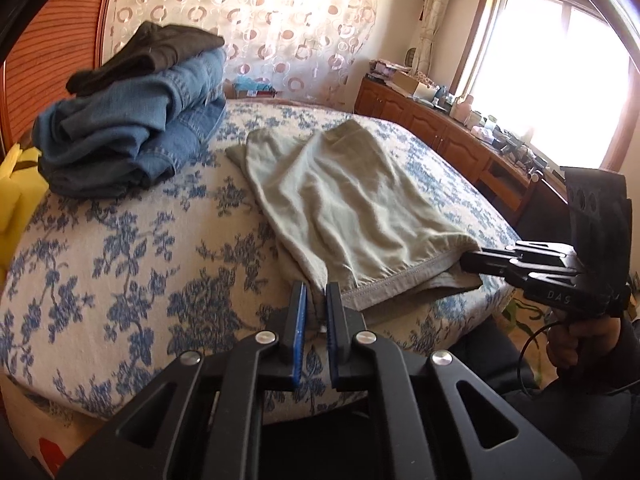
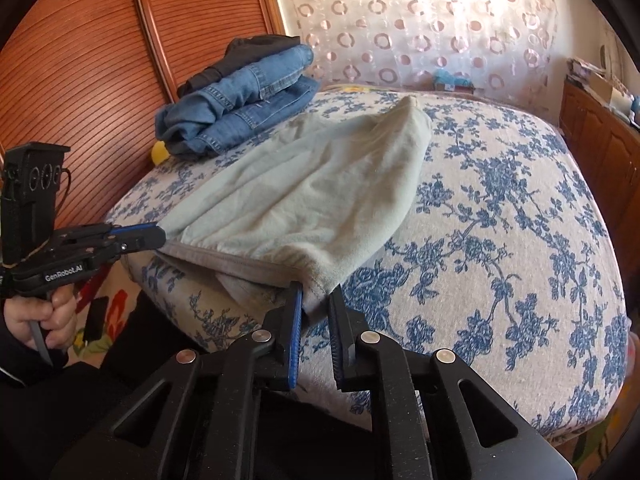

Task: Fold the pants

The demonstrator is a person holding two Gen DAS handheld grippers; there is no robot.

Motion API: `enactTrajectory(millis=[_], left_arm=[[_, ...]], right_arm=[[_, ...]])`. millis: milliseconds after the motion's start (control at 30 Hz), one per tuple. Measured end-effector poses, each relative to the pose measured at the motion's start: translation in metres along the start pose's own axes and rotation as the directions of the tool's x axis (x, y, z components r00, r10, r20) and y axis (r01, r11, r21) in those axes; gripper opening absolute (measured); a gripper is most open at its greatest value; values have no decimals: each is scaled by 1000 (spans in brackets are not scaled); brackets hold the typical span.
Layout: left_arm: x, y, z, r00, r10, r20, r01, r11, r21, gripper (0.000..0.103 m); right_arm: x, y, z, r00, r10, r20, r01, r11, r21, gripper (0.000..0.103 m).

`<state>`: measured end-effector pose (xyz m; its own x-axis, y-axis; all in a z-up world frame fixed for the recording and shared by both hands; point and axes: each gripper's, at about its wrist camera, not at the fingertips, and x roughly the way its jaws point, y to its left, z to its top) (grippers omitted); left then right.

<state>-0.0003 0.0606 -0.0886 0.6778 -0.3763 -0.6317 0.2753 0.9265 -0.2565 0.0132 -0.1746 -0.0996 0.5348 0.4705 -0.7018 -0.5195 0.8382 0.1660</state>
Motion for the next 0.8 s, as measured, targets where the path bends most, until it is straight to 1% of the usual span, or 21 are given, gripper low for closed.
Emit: enactTrajectory(millis=[233, 500, 800], left_arm=[[-3, -8, 20, 998, 45, 38, -46, 999, 27, 5], [-1, -10, 34, 997, 42, 66, -45, 998, 45, 5], [8, -7, 55, 994, 47, 100, -52, 998, 45, 5]], right_arm=[[-4, 1, 11, 1000, -9, 26, 10, 1000, -16, 8], [-10, -2, 27, 998, -33, 56, 35, 999, -38, 7], [-10, -7, 54, 994, -57, 90, 62, 996, -63, 7]])
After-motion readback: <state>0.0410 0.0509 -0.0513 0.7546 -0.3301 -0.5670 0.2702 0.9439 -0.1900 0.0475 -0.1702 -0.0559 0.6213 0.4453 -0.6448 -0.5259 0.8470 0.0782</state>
